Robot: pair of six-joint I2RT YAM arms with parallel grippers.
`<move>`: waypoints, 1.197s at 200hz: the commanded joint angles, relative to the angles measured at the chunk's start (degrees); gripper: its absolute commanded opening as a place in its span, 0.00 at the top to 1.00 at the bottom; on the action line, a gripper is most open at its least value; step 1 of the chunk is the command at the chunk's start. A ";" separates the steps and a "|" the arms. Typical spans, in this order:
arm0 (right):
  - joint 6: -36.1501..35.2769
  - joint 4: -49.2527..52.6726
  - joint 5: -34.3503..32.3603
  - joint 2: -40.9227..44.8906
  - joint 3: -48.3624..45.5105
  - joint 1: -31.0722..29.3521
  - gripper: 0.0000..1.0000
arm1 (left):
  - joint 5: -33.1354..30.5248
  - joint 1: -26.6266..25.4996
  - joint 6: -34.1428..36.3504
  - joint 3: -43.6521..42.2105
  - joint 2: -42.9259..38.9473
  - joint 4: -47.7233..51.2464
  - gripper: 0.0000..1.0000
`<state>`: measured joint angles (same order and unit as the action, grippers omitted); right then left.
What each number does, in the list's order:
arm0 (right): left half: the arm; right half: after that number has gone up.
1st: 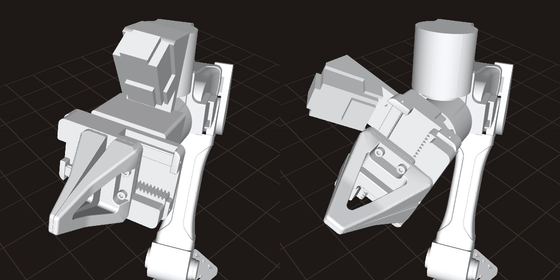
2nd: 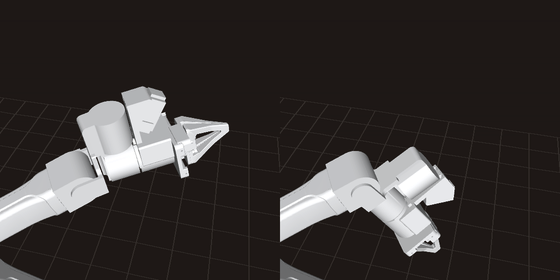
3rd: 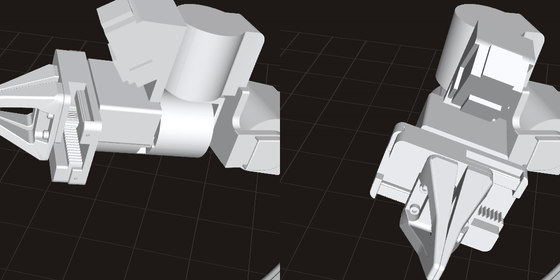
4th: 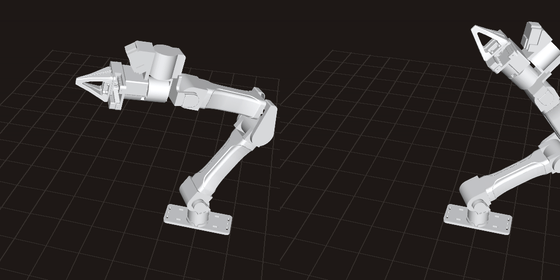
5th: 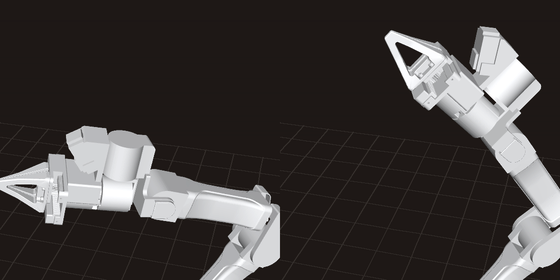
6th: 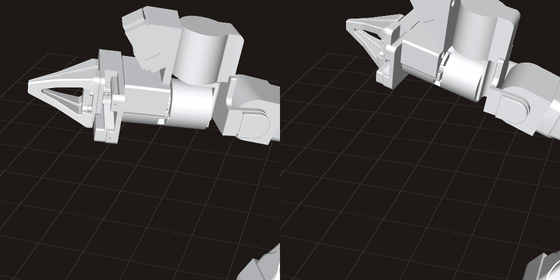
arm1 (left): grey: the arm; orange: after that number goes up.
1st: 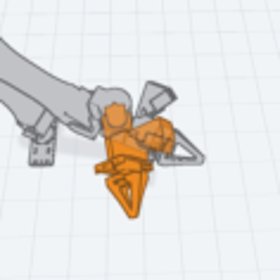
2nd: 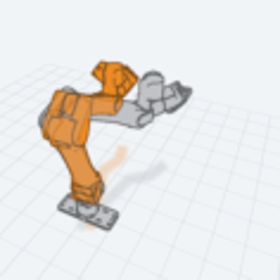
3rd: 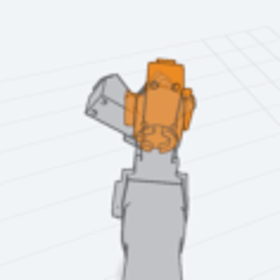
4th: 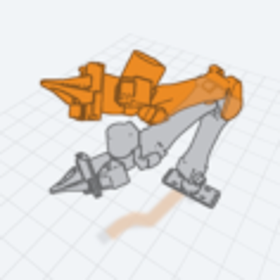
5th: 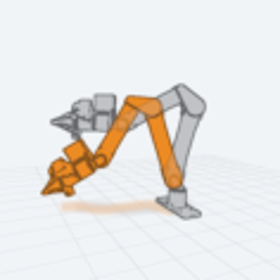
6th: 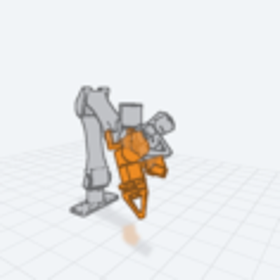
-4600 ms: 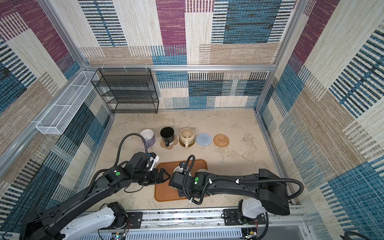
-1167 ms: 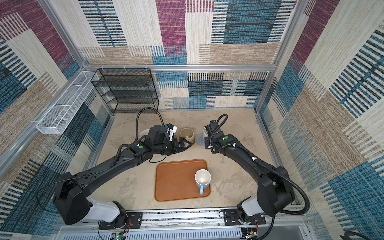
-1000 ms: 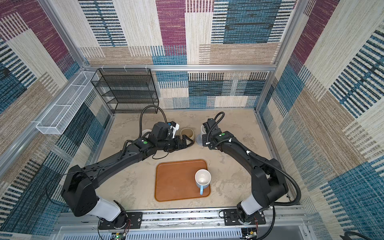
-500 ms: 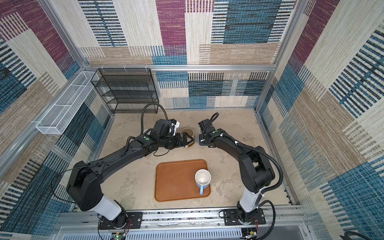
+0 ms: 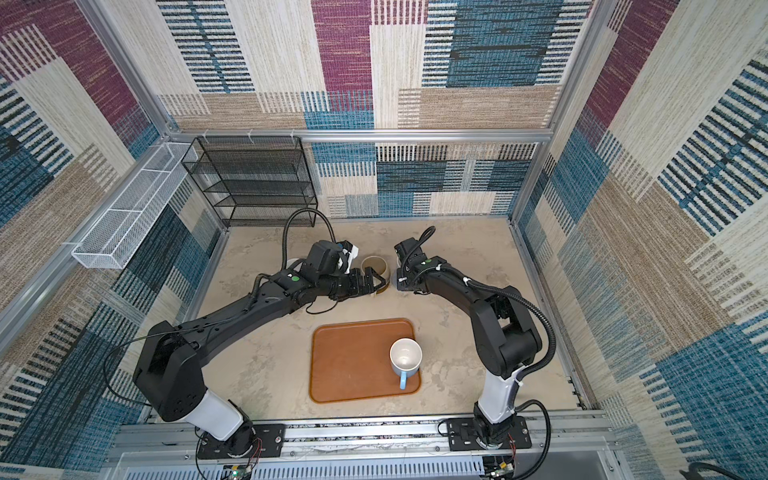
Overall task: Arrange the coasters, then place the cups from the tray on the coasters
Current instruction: 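Lower the speckled mug onto the blue felt coaster and open the right gripper, then move the right gripper back to the pale blue mug and grasp its rim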
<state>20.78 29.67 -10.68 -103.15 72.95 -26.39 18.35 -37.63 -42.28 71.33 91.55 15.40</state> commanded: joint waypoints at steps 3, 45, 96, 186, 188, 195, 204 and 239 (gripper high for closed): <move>1.44 -3.36 -1.82 -0.38 0.32 -0.15 1.00 | 0.07 -0.03 0.71 -0.32 -0.61 -0.63 0.00; 2.44 -2.95 0.05 0.39 0.26 -0.14 0.79 | 0.20 0.01 0.69 -0.82 -1.18 -0.46 0.00; 2.16 -0.89 0.47 1.45 1.90 -0.15 0.56 | 0.18 0.01 0.94 -1.19 -2.40 0.25 0.00; 2.25 1.47 6.97 16.09 -7.95 -0.13 0.04 | 0.99 -0.85 4.26 -4.84 -9.88 8.09 0.00; 2.32 1.56 7.20 16.72 -8.25 -0.08 0.04 | 0.99 -0.84 4.37 -4.96 -10.20 8.51 0.00; 2.45 1.94 8.24 19.20 -9.91 -0.11 0.04 | 1.62 -0.84 4.52 -5.65 -11.20 9.17 0.00; 2.47 2.42 9.41 22.66 -11.93 -0.12 0.04 | 3.30 -0.86 4.66 -7.36 -12.41 8.57 0.00; 1.11 9.99 16.95 32.41 -15.87 -0.15 0.04 | 8.98 -0.87 4.34 -11.80 -14.93 7.83 0.00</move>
<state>22.98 33.56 -0.23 -74.87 58.63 -26.41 22.98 -38.50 -39.24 61.25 77.78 21.93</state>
